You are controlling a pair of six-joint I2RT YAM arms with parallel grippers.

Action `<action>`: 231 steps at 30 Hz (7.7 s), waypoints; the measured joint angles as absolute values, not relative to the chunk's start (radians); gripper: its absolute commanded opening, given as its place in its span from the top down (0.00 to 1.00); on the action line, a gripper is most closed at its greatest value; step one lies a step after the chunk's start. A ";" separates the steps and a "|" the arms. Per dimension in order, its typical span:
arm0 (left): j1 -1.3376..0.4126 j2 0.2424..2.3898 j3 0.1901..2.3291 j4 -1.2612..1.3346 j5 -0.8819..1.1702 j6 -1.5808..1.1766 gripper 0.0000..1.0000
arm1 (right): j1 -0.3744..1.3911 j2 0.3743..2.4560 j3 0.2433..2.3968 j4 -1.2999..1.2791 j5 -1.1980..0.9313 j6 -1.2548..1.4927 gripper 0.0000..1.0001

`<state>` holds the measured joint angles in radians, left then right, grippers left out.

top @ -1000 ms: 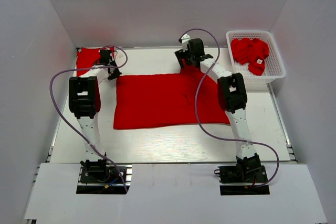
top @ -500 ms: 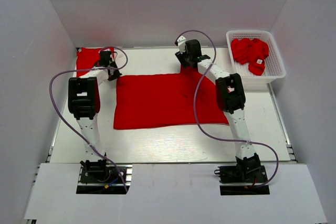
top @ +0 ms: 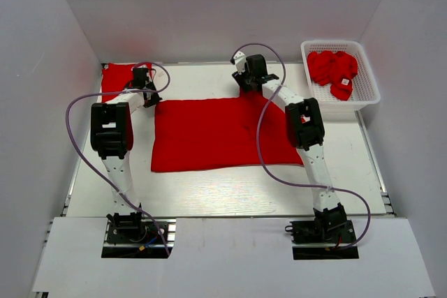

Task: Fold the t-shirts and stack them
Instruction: Grap the side of the flattened tshirt furthest away from the robot with both arms, then fold the other side of the tshirt into a rectangle, then rotate the tshirt 80 degrees

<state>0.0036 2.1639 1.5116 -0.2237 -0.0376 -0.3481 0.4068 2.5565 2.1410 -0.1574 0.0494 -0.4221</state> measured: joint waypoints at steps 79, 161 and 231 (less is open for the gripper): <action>0.003 1.742 1.128 -0.236 -0.095 -0.326 1.00 | 0.340 1.155 0.818 -0.097 0.221 -0.017 1.00; -0.054 1.451 0.995 -0.260 0.114 -0.359 0.00 | 0.478 1.689 1.020 -0.409 -0.061 0.125 1.00; -0.252 1.415 0.536 -0.115 0.591 -0.553 0.00 | 0.262 2.440 1.919 -0.189 -0.603 0.469 0.10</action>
